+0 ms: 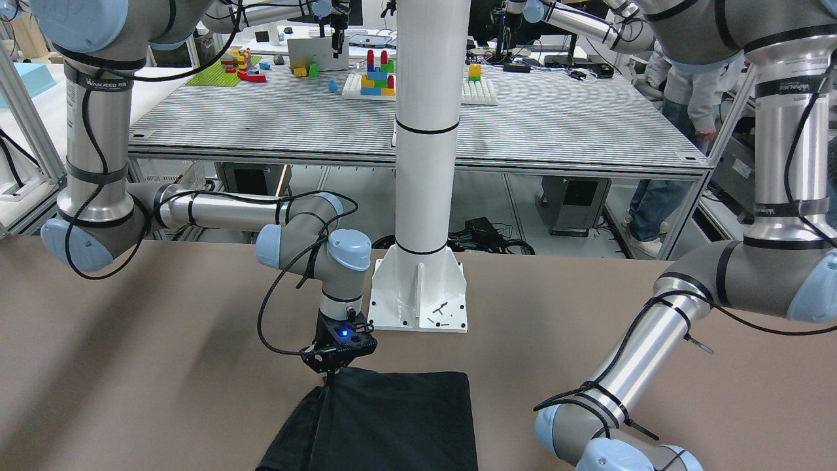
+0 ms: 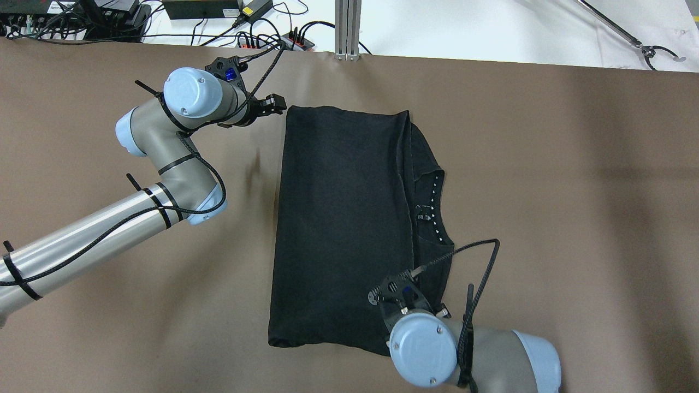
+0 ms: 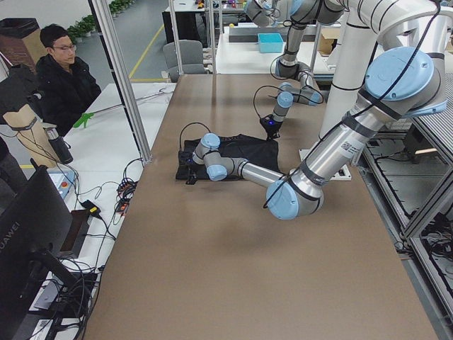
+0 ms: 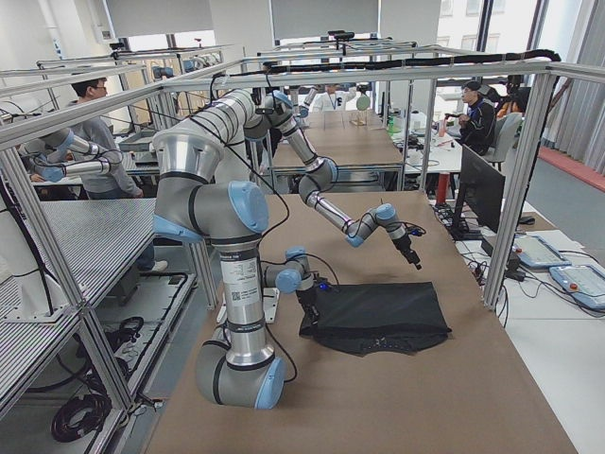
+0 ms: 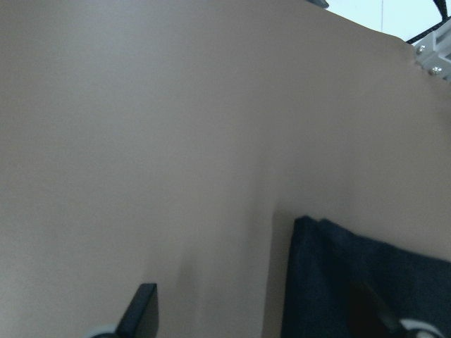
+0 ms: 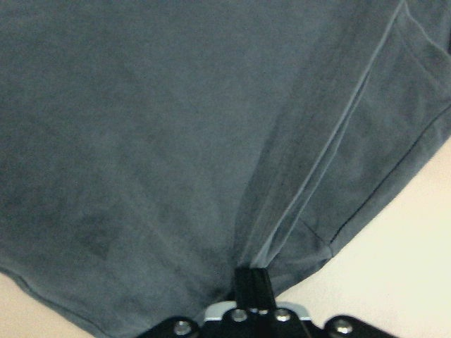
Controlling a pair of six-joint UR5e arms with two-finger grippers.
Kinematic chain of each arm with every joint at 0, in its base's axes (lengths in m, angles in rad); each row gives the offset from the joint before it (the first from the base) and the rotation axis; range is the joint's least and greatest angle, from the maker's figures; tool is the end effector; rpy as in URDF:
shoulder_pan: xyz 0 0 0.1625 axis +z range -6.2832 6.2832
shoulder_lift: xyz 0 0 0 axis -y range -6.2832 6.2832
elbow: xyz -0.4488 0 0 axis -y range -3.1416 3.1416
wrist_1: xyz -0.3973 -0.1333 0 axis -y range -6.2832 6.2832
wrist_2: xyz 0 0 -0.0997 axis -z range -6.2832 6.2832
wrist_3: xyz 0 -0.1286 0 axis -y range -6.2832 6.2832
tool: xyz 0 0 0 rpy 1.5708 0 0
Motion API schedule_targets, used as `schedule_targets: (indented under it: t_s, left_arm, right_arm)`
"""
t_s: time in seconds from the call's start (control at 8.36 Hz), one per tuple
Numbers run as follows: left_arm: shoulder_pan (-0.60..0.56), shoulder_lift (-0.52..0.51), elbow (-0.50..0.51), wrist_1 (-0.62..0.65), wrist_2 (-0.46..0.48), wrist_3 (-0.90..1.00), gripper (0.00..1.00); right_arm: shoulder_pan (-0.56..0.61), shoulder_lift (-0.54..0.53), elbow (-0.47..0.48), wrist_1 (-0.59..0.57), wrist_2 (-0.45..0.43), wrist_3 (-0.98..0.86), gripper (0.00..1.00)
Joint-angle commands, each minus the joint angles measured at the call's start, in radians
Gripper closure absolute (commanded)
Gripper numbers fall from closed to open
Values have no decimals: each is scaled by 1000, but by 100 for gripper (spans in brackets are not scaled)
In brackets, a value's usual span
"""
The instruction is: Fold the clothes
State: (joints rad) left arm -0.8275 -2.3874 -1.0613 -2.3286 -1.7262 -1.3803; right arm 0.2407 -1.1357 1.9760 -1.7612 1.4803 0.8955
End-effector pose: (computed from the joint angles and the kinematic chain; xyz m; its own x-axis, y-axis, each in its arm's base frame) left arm 0.5020 -0.7138 0.3240 0.4424 -0.2049 -0.8731 0.5622 0.8219 0.0920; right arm -0.5590 -0.2864 0.3152 0.7851 -0.4483 0.4273 0.2566 0.8634 0.4344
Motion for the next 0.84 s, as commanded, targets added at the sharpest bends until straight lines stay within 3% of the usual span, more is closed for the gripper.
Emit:
schedule_targets:
  t_s: [0.0, 0.12, 0.24, 0.48, 0.72]
  left_arm:
    - [7, -3, 1, 0, 16, -14, 6]
    - [8, -3, 1, 0, 19, -14, 6]
    - [8, -3, 0, 0, 20, -14, 6]
    - [8, -4, 0, 0, 23, -23, 6]
    - [8, -6, 0, 0, 23, -23, 6]
  right_arm:
    - [-121, -73, 79, 3, -48, 212, 100]
    - [-92, -76, 75, 5, -43, 191, 80]
    - [-42, -73, 79, 5, -23, 122, 7]
    - [-9, -69, 92, 8, 38, 147, 5]
    - [-17, -58, 95, 76, 35, 625, 6]
